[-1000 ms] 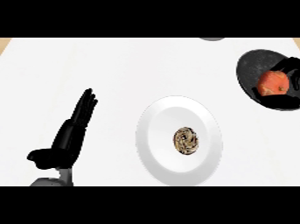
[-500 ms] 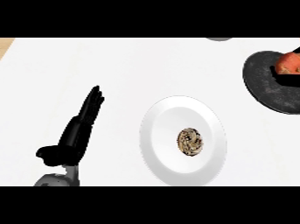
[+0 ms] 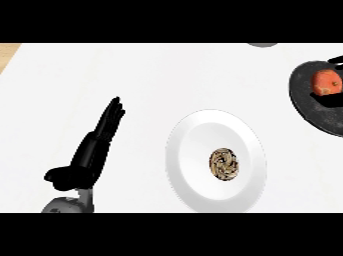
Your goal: Pick the squash from the plate and place it in the pan
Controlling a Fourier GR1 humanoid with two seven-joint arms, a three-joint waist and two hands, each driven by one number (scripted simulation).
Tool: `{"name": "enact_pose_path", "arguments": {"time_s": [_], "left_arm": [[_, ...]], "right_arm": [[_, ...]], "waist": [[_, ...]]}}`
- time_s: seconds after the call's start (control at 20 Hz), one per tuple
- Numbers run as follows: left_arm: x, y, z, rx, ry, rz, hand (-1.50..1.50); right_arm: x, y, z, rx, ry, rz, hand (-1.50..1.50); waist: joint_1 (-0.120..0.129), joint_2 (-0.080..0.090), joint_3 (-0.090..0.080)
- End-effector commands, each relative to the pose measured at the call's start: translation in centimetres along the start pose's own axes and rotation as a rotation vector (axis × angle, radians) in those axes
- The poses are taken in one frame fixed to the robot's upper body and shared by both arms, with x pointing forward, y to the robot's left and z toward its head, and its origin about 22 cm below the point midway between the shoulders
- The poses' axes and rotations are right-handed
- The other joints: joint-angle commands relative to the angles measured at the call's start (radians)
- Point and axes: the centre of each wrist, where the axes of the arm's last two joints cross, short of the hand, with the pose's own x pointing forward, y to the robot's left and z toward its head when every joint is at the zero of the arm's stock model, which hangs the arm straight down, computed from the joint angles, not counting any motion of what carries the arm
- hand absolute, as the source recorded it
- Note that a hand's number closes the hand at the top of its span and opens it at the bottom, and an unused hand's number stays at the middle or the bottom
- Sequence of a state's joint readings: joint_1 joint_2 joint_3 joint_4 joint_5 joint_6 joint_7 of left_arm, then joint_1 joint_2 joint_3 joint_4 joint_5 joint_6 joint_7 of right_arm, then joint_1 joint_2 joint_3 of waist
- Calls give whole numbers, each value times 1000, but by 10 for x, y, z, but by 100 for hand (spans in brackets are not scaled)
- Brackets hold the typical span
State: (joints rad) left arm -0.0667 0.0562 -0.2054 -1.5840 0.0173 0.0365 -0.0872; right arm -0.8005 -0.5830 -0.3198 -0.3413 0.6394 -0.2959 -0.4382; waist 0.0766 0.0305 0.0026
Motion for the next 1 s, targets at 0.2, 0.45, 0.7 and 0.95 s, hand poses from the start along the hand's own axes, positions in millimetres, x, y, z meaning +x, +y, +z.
{"name": "enact_pose_path", "arguments": {"time_s": [0.2,0.45,0.7,0.95], "left_arm": [[-1,8,5,-16,-7,4,0],[6,-7,-5,-9,-9,1,0],[0,9,1,21,-4,-10,0],[-7,23,2,32,-8,-30,0]], "right_arm": [[12,12,-9,296,38,-124,-150],[24,9,-17,138,-31,-309,-150],[-3,-20,-11,37,-44,-485,-150],[-45,-53,10,89,-17,-629,-150]], "waist": [[15,3,3],[1,-1,5],[-14,-3,4],[-30,-5,3]]}}
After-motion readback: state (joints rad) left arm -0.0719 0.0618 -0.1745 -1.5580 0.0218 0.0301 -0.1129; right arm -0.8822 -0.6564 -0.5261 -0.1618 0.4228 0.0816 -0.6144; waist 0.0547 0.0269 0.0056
